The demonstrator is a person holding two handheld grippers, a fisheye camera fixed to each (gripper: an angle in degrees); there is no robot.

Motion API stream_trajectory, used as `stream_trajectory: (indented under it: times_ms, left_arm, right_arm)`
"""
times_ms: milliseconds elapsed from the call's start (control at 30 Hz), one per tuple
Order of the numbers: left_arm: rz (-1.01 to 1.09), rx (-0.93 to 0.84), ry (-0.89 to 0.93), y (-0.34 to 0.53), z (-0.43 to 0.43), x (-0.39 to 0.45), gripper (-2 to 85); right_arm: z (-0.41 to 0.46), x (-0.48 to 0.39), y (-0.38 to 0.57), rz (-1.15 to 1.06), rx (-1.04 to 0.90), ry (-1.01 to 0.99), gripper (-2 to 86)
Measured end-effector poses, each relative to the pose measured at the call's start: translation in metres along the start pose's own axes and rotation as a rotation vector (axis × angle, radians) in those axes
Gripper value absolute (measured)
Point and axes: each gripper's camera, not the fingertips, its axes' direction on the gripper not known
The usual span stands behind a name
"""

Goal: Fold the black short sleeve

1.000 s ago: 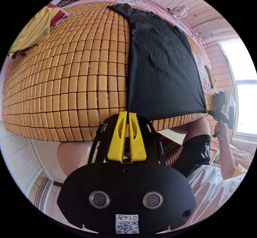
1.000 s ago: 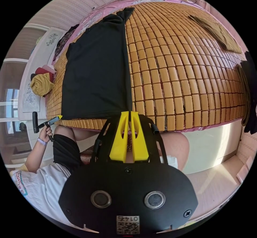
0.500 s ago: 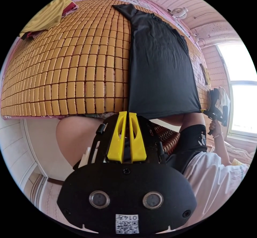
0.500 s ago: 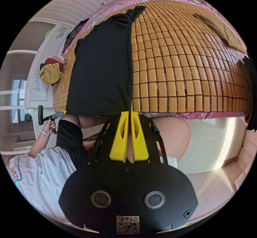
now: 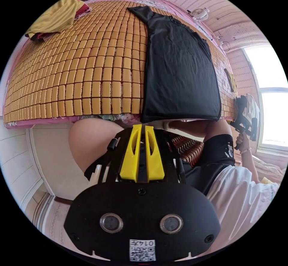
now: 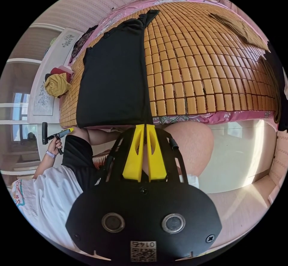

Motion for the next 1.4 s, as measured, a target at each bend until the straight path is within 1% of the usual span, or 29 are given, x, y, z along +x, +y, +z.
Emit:
stream_trajectory:
  times_ms: [267, 500, 667, 867, 1000, 1133, 1233, 1400]
  left_arm:
    - [0.044, 0.105, 0.0, 0.035, -0.021, -0.002, -0.3]
    - [0.142, 0.178, 0.02, 0.005, -0.02, 0.021, -0.5]
    - [0.178, 0.241, 0.14, -0.043, -0.005, 0.039, -0.3]
    - [0.224, 0.247, 0.124, -0.101, 0.011, 0.044, -0.2]
    - [0.201, 0.251, 0.131, -0.136, 0.008, 0.029, -0.2]
    - [0.127, 0.265, 0.154, -0.183, -0.014, 0.002, -0.4]
    - [0.084, 0.285, 0.131, -0.22, -0.04, -0.011, -0.4]
    - [0.037, 0.307, 0.099, -0.29, -0.075, -0.022, -0.4]
  right_arm:
    - [0.004, -0.021, 0.009, -0.062, 0.054, 0.022, 0.6]
    - [0.022, -0.065, 0.003, -0.23, 0.058, 0.027, 0.5]
    - [0.047, -0.097, -0.02, -0.319, 0.04, 0.043, 0.5]
    - [0.081, -0.133, -0.09, -0.419, 0.004, -0.043, 0.4]
    - [0.104, -0.16, -0.168, -0.499, -0.009, -0.097, 0.3]
    - [0.12, -0.183, -0.229, -0.474, -0.017, -0.18, 0.1]
    - [0.127, -0.199, -0.246, -0.431, -0.084, -0.232, 0.1]
    - [0.118, -0.222, -0.248, -0.376, -0.202, -0.25, 0.0]
